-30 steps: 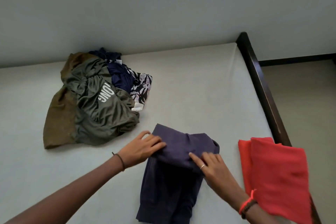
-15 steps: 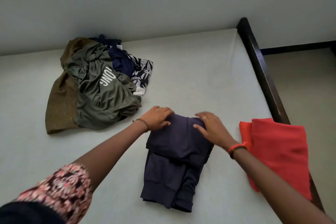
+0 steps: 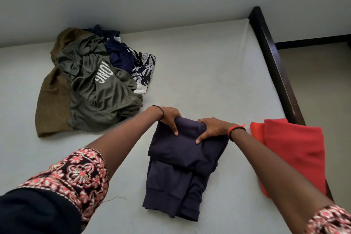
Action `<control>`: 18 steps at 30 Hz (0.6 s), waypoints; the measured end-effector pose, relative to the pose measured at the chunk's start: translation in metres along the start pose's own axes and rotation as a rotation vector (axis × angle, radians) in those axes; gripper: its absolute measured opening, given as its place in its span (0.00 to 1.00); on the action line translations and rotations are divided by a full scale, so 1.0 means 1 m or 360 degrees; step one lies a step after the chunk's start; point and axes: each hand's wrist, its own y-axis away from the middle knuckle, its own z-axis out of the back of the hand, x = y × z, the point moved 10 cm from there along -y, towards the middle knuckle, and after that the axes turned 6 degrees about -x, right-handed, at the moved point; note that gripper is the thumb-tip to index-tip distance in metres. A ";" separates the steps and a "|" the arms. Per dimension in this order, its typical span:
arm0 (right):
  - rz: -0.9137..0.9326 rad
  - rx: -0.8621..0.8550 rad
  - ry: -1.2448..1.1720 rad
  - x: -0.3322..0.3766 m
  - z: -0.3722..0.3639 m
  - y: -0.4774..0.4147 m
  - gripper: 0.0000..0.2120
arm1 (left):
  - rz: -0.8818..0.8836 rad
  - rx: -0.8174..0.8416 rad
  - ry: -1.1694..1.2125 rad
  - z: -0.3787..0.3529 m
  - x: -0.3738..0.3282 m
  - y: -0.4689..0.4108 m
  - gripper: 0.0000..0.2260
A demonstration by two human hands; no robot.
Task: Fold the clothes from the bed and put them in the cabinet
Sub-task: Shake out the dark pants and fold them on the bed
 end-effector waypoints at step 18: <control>0.0007 -0.0709 0.0492 0.026 0.098 0.073 0.13 | -0.0227 -0.1085 -0.0921 0.092 -0.037 0.083 0.16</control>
